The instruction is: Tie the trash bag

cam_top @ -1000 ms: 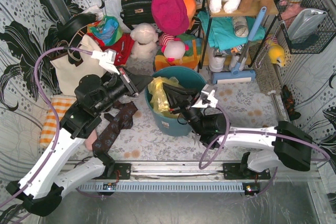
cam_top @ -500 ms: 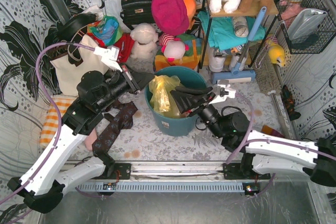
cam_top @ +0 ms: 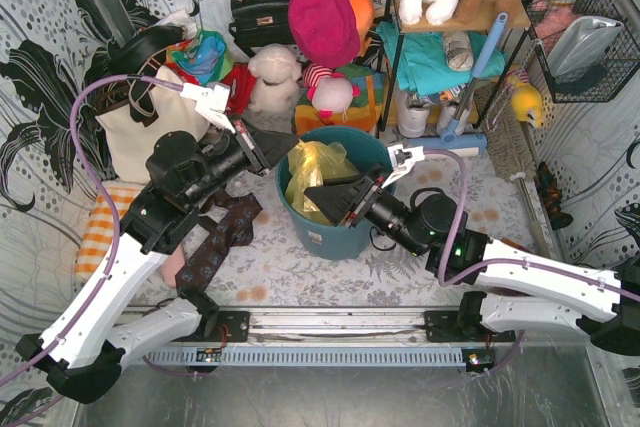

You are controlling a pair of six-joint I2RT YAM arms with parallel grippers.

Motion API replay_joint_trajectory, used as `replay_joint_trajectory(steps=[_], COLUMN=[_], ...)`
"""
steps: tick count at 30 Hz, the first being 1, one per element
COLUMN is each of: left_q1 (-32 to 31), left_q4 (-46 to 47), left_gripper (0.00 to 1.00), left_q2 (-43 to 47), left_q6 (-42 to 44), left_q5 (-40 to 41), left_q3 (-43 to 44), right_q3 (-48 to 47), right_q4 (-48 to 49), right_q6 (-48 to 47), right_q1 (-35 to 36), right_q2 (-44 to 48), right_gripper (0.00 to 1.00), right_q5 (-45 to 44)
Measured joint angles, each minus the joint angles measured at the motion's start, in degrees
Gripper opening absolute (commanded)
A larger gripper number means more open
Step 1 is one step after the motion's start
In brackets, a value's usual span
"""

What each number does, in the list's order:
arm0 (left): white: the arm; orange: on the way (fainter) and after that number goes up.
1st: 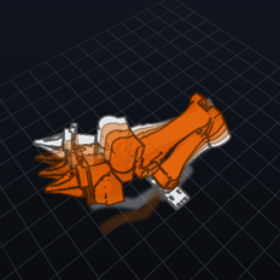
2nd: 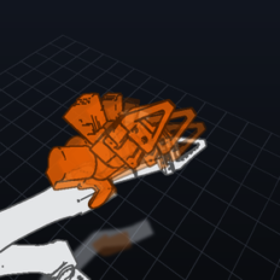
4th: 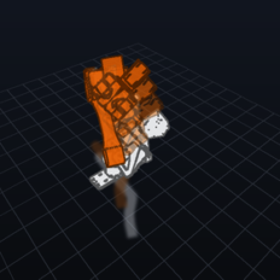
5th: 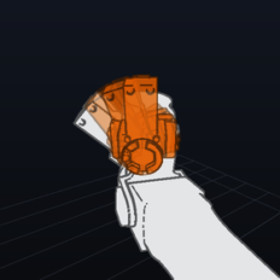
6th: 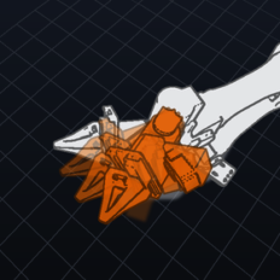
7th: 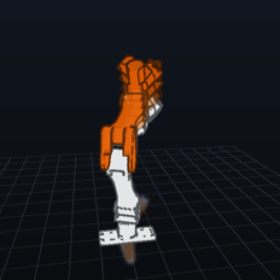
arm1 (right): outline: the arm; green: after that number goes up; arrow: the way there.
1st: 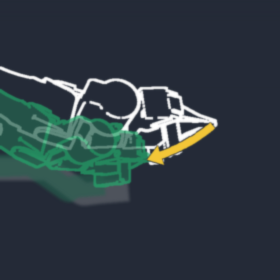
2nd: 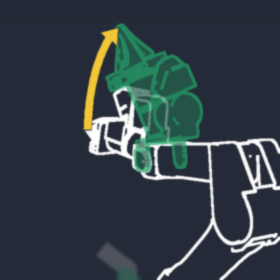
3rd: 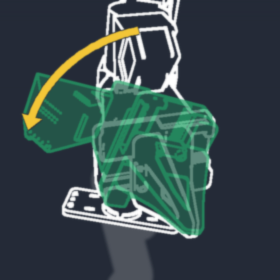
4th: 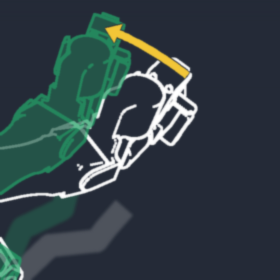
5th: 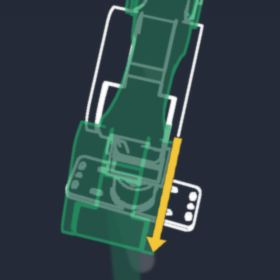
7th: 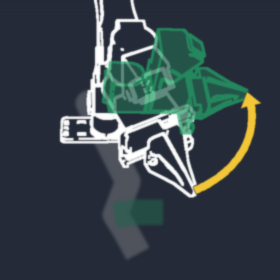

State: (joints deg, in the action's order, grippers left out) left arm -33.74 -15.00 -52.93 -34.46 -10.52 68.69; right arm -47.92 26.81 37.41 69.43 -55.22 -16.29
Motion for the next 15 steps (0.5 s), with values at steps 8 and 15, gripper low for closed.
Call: replay_joint_trajectory(steps=[8,15], left_q1=[0.00,0.00], left_q4=[2.19,2.69], left_gripper=[0.00,0.00], left_q2=[0.07,0.00], left_q6=[0.09,0.96], left_q5=[-1.53,-1.77], left_q3=[0.02,0.72], right_q3=[-0.46,-0.46], right_q4=[-1.05,-1.18], right_q6=[0.87,0.76], right_q1=[-0.02,-0.02], right_q2=[-1.51,-1.40], right_gripper=[0.00,0.00], right_q5=[1.62,1.55])
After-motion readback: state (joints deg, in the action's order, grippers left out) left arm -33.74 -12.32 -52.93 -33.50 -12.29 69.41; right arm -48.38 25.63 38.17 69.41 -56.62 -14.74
